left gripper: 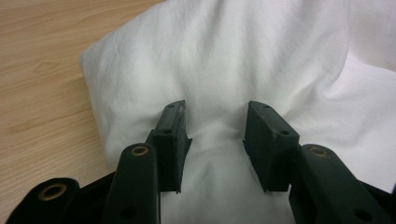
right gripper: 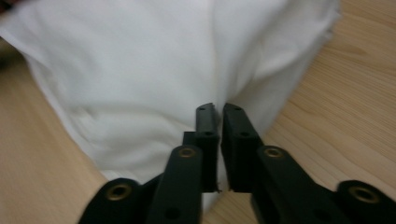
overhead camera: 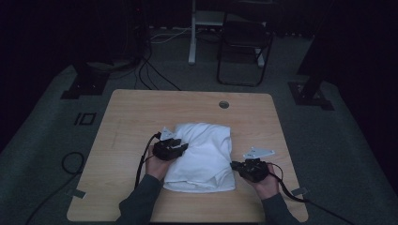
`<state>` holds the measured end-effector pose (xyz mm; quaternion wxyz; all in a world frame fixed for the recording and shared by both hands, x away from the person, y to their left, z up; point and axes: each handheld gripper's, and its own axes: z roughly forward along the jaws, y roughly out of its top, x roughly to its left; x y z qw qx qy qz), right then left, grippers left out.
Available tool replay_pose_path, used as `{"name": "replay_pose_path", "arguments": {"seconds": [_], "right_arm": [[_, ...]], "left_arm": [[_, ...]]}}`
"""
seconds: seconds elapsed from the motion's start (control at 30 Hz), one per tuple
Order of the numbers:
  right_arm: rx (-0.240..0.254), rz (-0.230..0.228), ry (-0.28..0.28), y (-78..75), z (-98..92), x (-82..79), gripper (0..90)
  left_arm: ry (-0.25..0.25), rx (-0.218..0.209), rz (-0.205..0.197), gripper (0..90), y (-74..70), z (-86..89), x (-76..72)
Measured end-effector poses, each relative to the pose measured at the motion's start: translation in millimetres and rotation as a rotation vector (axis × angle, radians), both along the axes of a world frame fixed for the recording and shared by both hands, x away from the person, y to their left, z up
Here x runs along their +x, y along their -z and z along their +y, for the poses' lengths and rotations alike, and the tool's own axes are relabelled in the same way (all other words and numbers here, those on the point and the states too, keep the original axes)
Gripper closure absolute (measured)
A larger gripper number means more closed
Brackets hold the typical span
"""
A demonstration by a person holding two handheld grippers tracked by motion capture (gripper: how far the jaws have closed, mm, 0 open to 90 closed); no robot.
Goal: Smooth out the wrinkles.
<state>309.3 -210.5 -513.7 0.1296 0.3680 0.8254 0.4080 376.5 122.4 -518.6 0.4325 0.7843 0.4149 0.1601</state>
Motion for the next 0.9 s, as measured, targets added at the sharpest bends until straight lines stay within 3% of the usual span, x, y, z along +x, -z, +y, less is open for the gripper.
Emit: {"name": "replay_pose_path", "arguments": {"seconds": [0.07, 0.13, 0.2, 0.3, 0.4, 0.43, 0.5, 0.57, 0.6, 0.67, 0.77, 0.8, 0.9], "right_arm": [[0.003, -0.015, 0.03, -2.1, -5.0, 0.4, 64.8], [0.049, -0.041, 0.059, -9.6, -6.9, 3.7, 58.0], [0.074, -0.082, 0.063, -18.5, -2.4, 10.0, 55.7], [0.081, -0.108, 0.065, -25.9, 12.4, 28.3, 51.2], [0.094, -0.079, 0.119, -24.5, 24.1, 54.2, 47.5], [0.102, -0.064, 0.127, -22.4, 26.2, 62.1, 50.9], [0.079, -0.043, 0.124, -18.0, 28.1, 74.0, 77.6], [0.027, -0.033, 0.196, -13.9, 24.4, 81.8, 87.0], [0.03, -0.009, 0.237, -11.3, 18.7, 85.2, 86.7], [0.029, 0.011, 0.269, -9.2, 13.7, 84.2, 79.2], [0.004, -0.04, 0.295, -13.2, 13.8, 69.1, 56.2], [0.016, -0.07, 0.289, -17.1, 14.3, 61.9, 54.2], [0.053, -0.13, 0.181, -26.5, 24.5, 40.1, 49.8]], "left_arm": [[0.0, -0.004, 0.002, 58.2, -0.5, 0.1, 0.3], [-0.002, -0.002, 0.002, 58.1, -0.9, -0.9, 0.5], [-0.004, 0.001, -0.001, 57.7, -1.5, -2.2, 0.3], [-0.007, 0.008, -0.007, 57.3, -2.4, -4.0, -0.5], [-0.008, 0.011, -0.009, 56.8, -2.7, -4.0, -1.5], [-0.009, 0.009, -0.01, 56.4, -2.8, -3.6, -1.7], [-0.006, 0.003, -0.01, 55.1, -2.8, -1.5, -1.9], [-0.003, -0.017, -0.011, 53.5, -2.8, 1.2, -2.9], [-0.002, -0.026, -0.01, 52.6, -3.1, 1.8, -3.5], [-0.007, -0.032, -0.024, 51.2, -5.5, 2.8, -6.2], [-0.011, -0.042, -0.038, 48.8, -11.0, 5.4, -9.2], [-0.009, -0.045, -0.039, 48.4, -12.4, 6.0, -9.4], [-0.007, -0.041, -0.042, 48.1, -14.3, 4.9, -10.1]]}}
